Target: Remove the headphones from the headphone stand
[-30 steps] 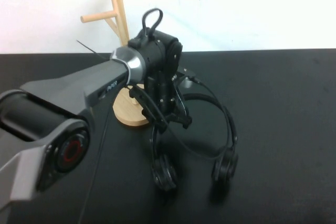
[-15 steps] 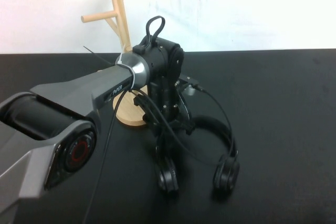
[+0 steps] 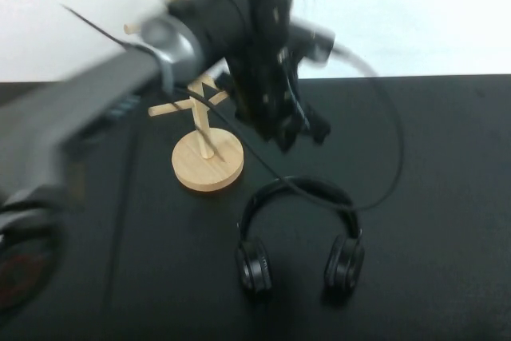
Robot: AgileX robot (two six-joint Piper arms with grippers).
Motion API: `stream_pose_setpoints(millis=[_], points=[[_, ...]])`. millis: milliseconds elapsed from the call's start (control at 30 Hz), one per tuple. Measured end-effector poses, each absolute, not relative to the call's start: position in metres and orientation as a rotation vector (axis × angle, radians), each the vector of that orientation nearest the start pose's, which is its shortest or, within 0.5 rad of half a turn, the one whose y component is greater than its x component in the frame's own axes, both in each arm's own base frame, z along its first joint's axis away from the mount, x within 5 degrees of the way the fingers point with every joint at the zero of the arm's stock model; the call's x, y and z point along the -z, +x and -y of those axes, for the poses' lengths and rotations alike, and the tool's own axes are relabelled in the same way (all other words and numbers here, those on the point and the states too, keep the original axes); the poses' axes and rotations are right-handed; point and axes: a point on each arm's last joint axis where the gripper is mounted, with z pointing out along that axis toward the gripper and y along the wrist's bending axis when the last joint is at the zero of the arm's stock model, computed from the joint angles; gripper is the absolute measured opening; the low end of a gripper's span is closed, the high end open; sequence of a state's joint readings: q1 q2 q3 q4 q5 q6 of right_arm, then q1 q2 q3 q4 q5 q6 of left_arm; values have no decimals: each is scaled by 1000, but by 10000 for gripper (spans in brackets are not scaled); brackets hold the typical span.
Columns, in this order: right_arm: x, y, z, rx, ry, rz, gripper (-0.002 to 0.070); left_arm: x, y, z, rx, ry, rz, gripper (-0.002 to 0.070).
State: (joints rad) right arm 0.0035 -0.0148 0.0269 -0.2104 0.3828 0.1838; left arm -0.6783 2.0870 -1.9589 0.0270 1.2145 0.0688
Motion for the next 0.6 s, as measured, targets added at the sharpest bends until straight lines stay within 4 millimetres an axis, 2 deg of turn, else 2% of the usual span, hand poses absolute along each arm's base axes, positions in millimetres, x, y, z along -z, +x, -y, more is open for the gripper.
stream_pose_setpoints(millis=[67, 167, 233, 333, 600], points=[[-171, 52, 7, 79, 40, -1870, -9, -310, 334, 276, 130, 1030, -2569, 86], [-171, 52, 7, 79, 40, -1870, -9, -345, 306, 261, 157, 1032, -2512, 24], [-171, 52, 7, 79, 40, -1870, -9, -354, 289, 250, 162, 1036, -2501, 9], [-171, 52, 7, 79, 40, -1870, -9, -361, 267, 229, 165, 1025, -2464, 1], [-171, 52, 7, 79, 40, -1870, -9, -342, 211, 176, 190, 921, -2329, -1]])
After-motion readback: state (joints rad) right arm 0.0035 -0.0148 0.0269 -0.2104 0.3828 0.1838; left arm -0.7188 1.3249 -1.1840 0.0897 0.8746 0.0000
